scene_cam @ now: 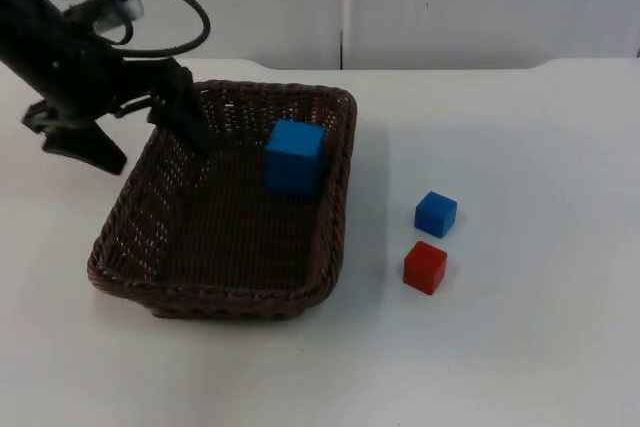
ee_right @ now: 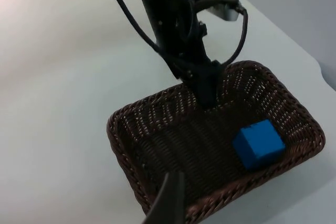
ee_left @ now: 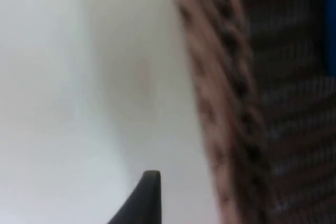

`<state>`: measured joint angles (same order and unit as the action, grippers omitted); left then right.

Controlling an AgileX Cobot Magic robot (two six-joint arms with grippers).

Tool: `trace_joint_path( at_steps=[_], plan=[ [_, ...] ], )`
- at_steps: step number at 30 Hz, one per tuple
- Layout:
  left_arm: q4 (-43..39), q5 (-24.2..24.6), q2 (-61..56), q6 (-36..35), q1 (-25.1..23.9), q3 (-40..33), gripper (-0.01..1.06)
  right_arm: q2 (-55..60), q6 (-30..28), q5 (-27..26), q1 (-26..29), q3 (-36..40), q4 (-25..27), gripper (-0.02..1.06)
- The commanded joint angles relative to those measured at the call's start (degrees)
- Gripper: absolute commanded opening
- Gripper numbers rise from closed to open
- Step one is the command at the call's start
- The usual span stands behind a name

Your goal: Pick up the basket with the left hand and place the largest block into the basket with the right hand.

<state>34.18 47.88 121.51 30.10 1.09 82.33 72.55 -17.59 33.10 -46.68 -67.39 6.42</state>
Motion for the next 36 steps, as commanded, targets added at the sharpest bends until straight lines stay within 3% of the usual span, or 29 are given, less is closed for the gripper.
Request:
trace_joint_path(
  at_steps=[1,12,16,21,31,36],
  plan=[
    [-4.9,-1.1,-1.7,-4.1,0.1,0.2,1.05,-0.5,0.0,-0.3,0.2,0.2,-0.3,0.76],
    [-6.1,-1.2,-6.9,-6.1,0.3,-1.2,1.05,-0.9,0.1,-1.7,0.2,0.2,-0.3,0.76],
    [-5.8,-4.2,-9.8,-5.9,0.4,-7.0,1.05,-1.8,0.2,-3.0,0.2,0.2,-0.3,0.76],
    [-5.6,-11.6,-18.7,-5.3,0.6,-19.2,1.05,-2.1,3.1,-2.8,0.2,0.2,-0.1,0.76],
    [-5.7,-17.2,-35.8,-5.0,0.6,-30.9,1.05,-3.9,3.4,1.1,0.2,0.5,0.0,0.76],
    [-5.5,-17.2,-44.9,-5.0,0.6,-34.8,1.05,-8.3,4.2,-1.1,0.2,4.8,0.0,0.76]
  ],
)
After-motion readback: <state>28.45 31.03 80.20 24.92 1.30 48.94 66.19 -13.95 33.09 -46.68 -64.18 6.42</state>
